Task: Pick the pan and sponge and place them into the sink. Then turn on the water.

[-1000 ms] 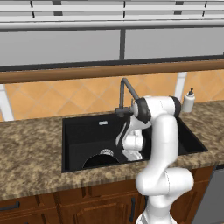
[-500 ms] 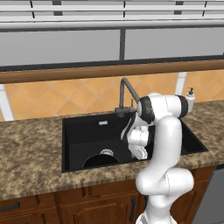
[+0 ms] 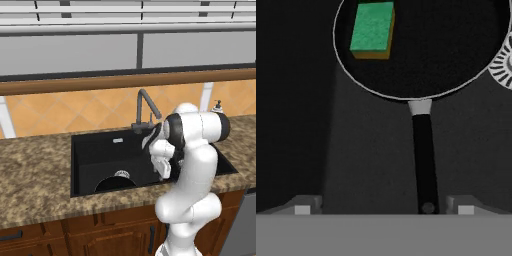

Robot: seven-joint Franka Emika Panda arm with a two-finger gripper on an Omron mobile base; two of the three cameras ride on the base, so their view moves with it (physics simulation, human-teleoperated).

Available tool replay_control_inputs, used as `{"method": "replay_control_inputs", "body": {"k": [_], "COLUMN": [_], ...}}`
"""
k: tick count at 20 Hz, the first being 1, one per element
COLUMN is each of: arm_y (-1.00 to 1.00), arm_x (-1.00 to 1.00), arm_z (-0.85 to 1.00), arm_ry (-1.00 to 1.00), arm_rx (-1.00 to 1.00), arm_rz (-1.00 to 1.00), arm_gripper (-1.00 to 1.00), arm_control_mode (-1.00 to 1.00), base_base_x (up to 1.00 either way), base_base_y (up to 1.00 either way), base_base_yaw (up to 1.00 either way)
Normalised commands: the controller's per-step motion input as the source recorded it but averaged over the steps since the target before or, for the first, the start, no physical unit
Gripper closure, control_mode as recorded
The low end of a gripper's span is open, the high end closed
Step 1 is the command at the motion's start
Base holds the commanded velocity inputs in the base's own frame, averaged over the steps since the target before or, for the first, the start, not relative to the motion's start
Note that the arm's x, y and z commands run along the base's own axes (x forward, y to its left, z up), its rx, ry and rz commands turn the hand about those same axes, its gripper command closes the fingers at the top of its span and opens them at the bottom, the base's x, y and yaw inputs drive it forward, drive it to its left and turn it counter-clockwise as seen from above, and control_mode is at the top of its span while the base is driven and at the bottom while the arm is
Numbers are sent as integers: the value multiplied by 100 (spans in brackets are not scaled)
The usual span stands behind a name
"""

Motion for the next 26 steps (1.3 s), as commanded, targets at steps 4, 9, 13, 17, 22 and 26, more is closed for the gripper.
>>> {"method": "replay_control_inputs", "body": {"k": [4,9,13,17,22,26], "arm_y": [0,-12,-57,-74,-39,-15], "arm_x": [-9,-24,-48,-42,-18,-17], "arm_z": [100,96,83,78,79,55], "arm_ry": [0,0,0,0,5,0], "arm_rx": [0,0,0,0,4,19], "arm_rz": [-8,-8,-9,-12,-25,-25], "arm_gripper": [-100,-100,-100,-100,-100,-100], "arm_control_mode": [-100,-100,-100,-100,-100,-100], "base_base_x": [0,0,0,0,0,0], "base_base_y": [0,0,0,0,0,0], "base_base_yaw": [0,0,0,0,0,0]}}
